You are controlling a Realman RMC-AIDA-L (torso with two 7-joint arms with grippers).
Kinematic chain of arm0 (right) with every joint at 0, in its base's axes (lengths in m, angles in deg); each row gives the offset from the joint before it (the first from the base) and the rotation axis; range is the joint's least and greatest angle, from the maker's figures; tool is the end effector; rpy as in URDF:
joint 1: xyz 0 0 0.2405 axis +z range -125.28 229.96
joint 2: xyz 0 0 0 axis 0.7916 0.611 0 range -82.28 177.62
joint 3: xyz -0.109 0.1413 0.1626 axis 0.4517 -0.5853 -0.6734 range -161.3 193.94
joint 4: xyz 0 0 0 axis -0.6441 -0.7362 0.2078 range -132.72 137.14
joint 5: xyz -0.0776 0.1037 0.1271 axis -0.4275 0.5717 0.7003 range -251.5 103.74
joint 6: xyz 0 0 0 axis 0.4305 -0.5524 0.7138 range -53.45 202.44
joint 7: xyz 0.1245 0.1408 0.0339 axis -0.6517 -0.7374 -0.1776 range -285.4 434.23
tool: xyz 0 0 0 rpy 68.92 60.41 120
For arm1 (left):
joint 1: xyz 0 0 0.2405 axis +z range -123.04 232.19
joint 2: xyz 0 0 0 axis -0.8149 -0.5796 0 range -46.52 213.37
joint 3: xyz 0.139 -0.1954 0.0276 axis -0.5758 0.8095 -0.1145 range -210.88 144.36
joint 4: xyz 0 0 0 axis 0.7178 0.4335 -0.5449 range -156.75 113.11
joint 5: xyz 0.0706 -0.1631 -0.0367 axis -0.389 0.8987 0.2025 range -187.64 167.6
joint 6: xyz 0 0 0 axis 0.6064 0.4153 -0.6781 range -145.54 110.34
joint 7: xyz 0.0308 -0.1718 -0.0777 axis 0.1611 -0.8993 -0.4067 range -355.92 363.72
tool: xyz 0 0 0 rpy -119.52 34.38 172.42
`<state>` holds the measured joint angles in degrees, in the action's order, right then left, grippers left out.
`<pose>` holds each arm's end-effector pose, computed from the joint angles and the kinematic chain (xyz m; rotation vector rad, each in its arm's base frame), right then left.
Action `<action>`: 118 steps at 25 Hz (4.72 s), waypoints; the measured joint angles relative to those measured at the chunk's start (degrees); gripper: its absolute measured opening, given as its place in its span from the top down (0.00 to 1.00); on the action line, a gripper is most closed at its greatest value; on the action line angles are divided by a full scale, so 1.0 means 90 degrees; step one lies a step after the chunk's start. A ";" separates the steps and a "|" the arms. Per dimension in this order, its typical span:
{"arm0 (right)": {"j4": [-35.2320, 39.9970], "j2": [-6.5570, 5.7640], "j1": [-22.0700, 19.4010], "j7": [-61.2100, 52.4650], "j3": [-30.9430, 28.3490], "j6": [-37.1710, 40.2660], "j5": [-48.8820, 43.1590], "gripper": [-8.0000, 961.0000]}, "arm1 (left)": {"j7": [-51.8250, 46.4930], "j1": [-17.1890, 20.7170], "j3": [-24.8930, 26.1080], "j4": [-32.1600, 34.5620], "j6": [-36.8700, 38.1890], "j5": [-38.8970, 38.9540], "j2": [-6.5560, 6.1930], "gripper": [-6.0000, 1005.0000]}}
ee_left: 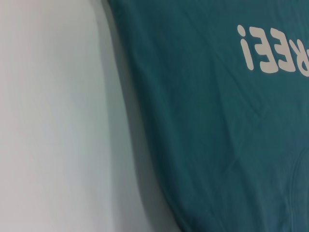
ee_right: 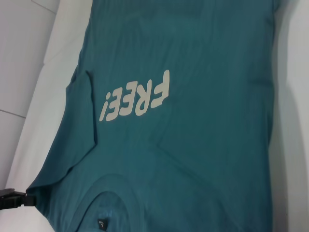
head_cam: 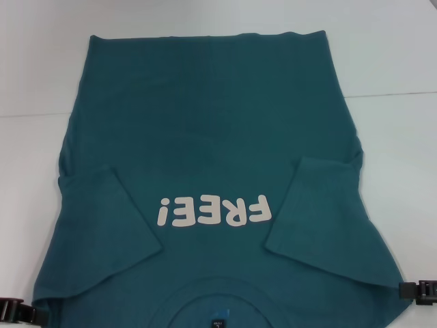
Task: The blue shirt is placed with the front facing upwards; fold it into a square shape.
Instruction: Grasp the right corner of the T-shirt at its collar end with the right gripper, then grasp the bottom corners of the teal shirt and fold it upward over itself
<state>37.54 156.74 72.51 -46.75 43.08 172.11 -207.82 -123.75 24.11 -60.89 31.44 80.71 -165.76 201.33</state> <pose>0.3318 0.2435 0.0229 -2.2254 1.9309 0.4791 -0.3123 0.2744 0.0038 -2.3371 -1.7689 0.0374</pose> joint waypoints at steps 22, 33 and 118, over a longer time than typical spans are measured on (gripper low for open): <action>-0.0073 0.0103 0.0112 0.0025 0.0062 -0.0308 -0.0039 0.15 | 0.0009 -0.0031 -0.0013 0.0013 -0.0032 0.0002 -0.0014 0.97; -0.0122 0.0154 0.0196 0.0010 0.0040 -0.0387 -0.0245 0.67 | 0.0014 -0.0032 -0.0017 0.0028 -0.0031 0.0009 -0.0014 0.97; -0.0136 0.0810 0.2082 0.2488 -0.0914 -0.4062 0.2128 0.94 | 0.0730 -0.1920 0.0306 -0.2241 -0.4100 0.3420 -0.0584 0.97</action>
<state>36.31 164.03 91.25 -24.36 34.85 135.56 -188.67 -117.18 6.82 -58.13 11.27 43.81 -134.98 196.07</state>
